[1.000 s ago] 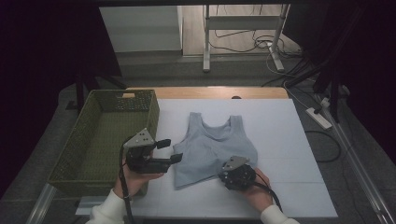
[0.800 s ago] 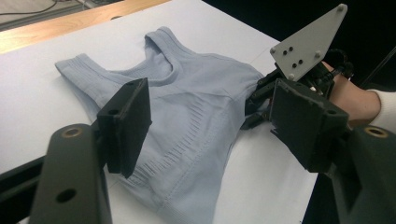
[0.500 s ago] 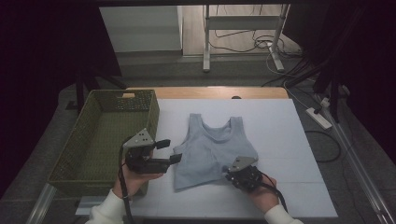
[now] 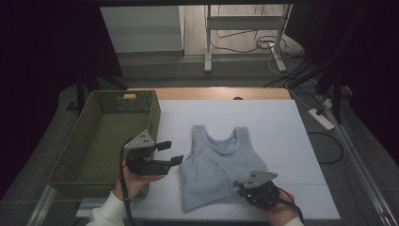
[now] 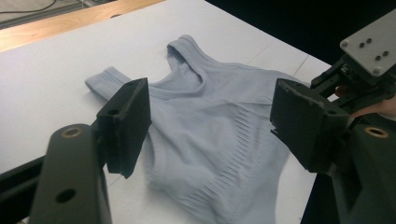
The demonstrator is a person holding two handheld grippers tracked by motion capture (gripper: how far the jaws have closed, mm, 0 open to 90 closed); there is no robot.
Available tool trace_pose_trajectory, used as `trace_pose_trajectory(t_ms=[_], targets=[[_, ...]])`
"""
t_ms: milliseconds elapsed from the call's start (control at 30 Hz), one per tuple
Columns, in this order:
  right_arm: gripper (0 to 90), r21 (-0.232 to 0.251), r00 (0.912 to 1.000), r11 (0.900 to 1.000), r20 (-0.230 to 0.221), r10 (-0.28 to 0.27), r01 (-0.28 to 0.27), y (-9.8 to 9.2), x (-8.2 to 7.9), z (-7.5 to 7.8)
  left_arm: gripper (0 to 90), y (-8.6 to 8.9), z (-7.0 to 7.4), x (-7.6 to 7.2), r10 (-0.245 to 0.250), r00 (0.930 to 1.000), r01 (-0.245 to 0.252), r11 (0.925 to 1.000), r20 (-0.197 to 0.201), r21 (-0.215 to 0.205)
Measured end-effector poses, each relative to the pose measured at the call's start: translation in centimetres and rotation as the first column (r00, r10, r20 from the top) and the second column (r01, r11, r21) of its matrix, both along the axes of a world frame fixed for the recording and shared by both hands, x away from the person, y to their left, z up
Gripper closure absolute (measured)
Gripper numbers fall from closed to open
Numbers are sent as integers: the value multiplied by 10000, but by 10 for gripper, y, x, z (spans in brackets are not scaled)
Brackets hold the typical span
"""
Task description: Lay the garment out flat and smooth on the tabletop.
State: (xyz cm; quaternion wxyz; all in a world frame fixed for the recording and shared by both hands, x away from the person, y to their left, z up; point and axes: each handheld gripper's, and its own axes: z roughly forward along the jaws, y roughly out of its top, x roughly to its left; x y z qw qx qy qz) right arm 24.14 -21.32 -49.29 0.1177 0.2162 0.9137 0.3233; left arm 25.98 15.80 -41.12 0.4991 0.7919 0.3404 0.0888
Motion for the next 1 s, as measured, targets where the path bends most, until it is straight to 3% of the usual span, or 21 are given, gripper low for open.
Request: trace_pose_trajectory(t_ms=[533, 667, 800, 867, 1000], targets=[[834, -18, 9996, 10000, -297, 26, -26, -1, 4, -7, 295, -2, -1, 0, -60, 10000, 60, 10000, -8, 80], [740, 24, 9996, 10000, -263, -43, 43, -2, 1, -6, 294, -3, 0, -1, -64, 10000, 64, 9999, 20, 94], [590, 481, 9998, 9987, -72, 171, -167, -6, -9, 9, 295, -2, -1, 0, -59, 10000, 59, 10000, -8, 57], [552, 716, 9998, 9974, 171, 85, -97, -12, -14, 16, 294, -2, -1, 0, -36, 10000, 36, 10000, -6, 65], [516, 1426, 9992, 9892, 175, -365, 336, -30, -17, 24, 294, -2, 0, -1, -46, 10000, 45, 10000, 39, 88]])
